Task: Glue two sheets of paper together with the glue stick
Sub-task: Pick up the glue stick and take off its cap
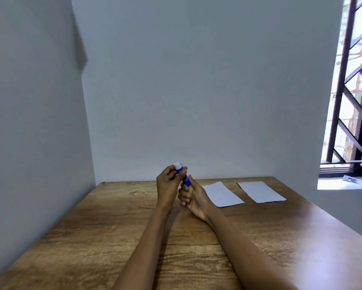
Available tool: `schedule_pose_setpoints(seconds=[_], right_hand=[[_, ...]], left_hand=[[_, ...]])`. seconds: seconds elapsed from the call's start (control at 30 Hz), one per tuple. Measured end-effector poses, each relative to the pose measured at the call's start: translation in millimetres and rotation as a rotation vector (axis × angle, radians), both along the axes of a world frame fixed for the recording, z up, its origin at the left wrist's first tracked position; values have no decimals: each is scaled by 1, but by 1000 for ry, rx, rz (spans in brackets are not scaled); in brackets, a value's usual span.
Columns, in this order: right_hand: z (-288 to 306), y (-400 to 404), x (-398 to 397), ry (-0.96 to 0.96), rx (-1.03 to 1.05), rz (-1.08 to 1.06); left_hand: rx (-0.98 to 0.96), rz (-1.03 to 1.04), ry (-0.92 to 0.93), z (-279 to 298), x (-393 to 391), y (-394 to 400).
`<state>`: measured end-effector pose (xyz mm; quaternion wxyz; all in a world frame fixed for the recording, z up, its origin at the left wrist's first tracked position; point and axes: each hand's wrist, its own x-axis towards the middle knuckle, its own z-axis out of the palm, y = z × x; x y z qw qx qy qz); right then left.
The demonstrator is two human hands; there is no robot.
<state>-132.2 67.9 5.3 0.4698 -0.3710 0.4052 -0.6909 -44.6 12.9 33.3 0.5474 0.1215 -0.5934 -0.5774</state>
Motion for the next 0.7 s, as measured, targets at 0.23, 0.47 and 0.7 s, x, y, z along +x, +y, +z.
schedule_pose_setpoints(seconds=[0.23, 0.47, 0.7], right_hand=[[-2, 7, 7, -12, -26, 48], [3, 3, 21, -6, -53, 28], [0, 2, 11, -43, -156, -45]], left_hand=[[12, -11, 49, -1, 10, -6], [54, -73, 2, -2, 1, -2], [79, 21, 45, -6, 10, -11]])
